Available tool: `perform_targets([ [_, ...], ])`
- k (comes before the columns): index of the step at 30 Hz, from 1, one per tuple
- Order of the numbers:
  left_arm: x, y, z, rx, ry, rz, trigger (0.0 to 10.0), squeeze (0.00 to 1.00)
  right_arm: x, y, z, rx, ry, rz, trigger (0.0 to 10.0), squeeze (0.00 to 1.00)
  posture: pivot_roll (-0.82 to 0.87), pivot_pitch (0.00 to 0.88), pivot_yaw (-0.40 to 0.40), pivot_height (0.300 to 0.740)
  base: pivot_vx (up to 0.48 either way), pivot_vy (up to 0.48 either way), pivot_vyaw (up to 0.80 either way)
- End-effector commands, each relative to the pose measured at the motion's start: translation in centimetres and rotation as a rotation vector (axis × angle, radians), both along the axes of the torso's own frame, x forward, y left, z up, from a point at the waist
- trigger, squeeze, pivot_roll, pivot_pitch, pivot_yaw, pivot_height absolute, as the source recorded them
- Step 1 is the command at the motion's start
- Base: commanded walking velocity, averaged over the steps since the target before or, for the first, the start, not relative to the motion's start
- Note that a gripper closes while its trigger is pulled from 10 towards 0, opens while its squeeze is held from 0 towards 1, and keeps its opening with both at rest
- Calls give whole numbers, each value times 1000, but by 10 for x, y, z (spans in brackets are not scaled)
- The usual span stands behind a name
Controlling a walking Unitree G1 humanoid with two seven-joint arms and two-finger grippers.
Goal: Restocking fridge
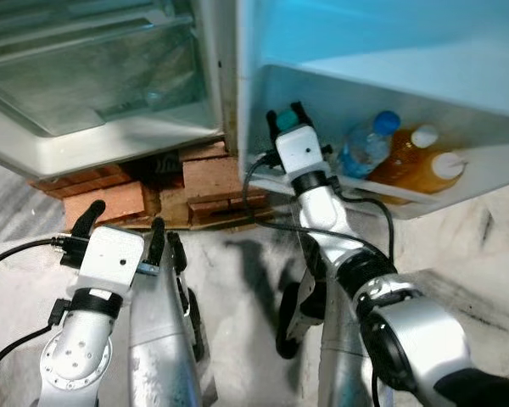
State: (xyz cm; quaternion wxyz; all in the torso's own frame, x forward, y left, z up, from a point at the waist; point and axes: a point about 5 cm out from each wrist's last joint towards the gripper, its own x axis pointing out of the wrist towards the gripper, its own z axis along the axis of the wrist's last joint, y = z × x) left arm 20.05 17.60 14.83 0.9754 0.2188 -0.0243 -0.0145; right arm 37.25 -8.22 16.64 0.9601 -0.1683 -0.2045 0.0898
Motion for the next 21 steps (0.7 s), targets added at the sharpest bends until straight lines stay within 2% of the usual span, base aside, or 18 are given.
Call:
perform_targets([
  [1,1,-2,-10,-10,31,3,10000,0,-8,-30,-58,16,308,-101,10000,957,308,419,-36,507,0,0,0],
  [2,3,-3,-10,-12,27,2,10000,0,-7,-30,-54,22,302,-87,10000,1000,305,414,-37,507,0,0,0],
  [8,15,-4,-14,-19,16,3,10000,0,4,-30,-31,47,252,-27,10000,1000,279,367,-43,507,0,0,0],
  [11,23,-2,-16,-30,11,10,10000,0,9,-34,-16,106,239,22,10000,1000,252,325,-43,507,0,0,0],
  [17,29,-4,-24,-50,20,10,10000,0,9,-35,-14,165,273,94,10000,1000,209,273,-44,507,0,0,0],
  [21,33,-7,-31,-68,32,3,10000,0,2,-37,-17,168,271,164,10000,1000,181,230,-40,507,0,0,0],
])
